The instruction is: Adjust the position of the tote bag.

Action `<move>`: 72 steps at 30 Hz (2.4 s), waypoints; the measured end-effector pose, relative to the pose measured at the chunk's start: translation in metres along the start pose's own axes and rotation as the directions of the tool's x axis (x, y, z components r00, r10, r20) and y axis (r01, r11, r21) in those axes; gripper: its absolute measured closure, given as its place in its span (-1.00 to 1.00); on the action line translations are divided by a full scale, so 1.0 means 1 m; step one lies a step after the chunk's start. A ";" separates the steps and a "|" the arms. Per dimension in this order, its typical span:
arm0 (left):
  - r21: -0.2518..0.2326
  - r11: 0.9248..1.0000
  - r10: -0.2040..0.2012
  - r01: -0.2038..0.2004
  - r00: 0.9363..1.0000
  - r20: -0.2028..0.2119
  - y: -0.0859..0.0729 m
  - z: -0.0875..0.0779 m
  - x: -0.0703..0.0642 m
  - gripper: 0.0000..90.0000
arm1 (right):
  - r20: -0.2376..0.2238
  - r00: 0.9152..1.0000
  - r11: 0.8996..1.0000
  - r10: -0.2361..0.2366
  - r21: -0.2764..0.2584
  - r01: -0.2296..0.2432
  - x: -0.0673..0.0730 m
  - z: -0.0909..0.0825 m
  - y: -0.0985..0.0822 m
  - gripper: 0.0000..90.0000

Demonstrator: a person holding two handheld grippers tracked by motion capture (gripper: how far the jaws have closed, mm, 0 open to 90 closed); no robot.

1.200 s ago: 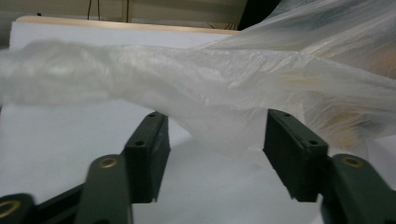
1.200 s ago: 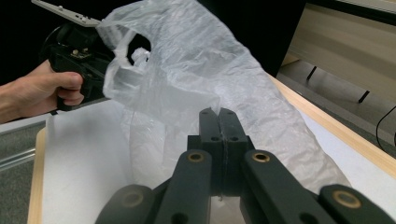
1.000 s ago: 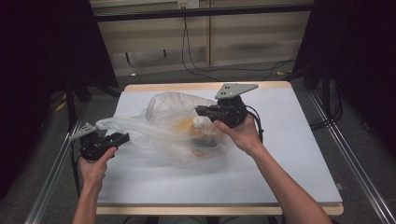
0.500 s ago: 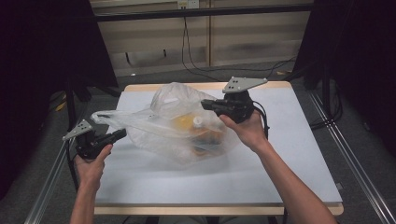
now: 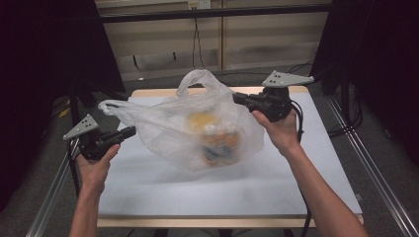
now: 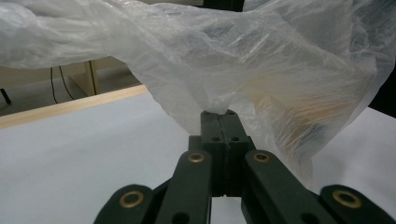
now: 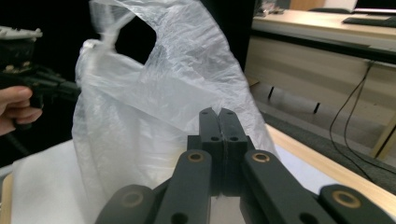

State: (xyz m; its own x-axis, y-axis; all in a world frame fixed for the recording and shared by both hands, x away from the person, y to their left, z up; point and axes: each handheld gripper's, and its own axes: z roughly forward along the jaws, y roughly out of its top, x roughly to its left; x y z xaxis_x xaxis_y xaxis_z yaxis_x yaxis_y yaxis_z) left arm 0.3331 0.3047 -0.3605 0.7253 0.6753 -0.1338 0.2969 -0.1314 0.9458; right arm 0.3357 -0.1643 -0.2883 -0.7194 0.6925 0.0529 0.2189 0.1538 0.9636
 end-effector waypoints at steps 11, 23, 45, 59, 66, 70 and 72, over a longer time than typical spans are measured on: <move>-0.022 0.998 0.062 -0.061 0.997 0.039 0.028 0.002 -0.016 1.00 | 0.046 0.998 0.997 0.035 -0.063 -0.032 -0.016 -0.025 0.004 1.00; -0.027 0.993 0.112 -0.111 0.992 0.060 0.046 0.010 -0.026 1.00 | 0.128 0.989 0.996 0.071 -0.071 -0.062 -0.033 -0.055 -0.013 1.00; -0.018 0.984 0.180 -0.179 0.979 0.100 0.069 0.028 -0.045 1.00 | 0.108 0.994 1.000 0.011 -0.024 -0.009 -0.028 -0.065 -0.023 0.35; -0.020 0.986 0.169 -0.168 0.978 0.120 0.068 0.033 -0.043 1.00 | 0.155 0.986 0.997 -0.055 0.059 0.047 -0.028 -0.039 -0.005 -0.14; -0.017 0.986 0.169 -0.169 0.978 0.120 0.066 0.030 -0.041 1.00 | 0.136 0.991 1.000 -0.003 0.001 0.003 -0.038 -0.041 -0.003 1.00; -0.008 0.988 0.156 -0.156 0.979 0.128 0.056 0.028 -0.039 1.00 | 0.164 0.986 0.999 0.019 -0.042 -0.012 -0.041 -0.065 -0.007 1.00; -0.002 0.987 0.158 -0.159 0.978 0.134 0.051 0.028 -0.039 1.00 | 0.165 0.986 0.998 0.033 -0.060 -0.023 -0.042 -0.076 -0.011 1.00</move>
State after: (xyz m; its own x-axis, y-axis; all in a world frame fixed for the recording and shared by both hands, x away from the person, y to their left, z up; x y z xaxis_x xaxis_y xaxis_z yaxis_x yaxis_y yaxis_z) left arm 0.3374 0.2510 -0.3151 0.8395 0.5429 -0.0212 0.1767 -0.2360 0.9556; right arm 0.3139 -0.2487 -0.2810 -0.5936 0.8037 0.0406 0.1952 0.0949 0.9762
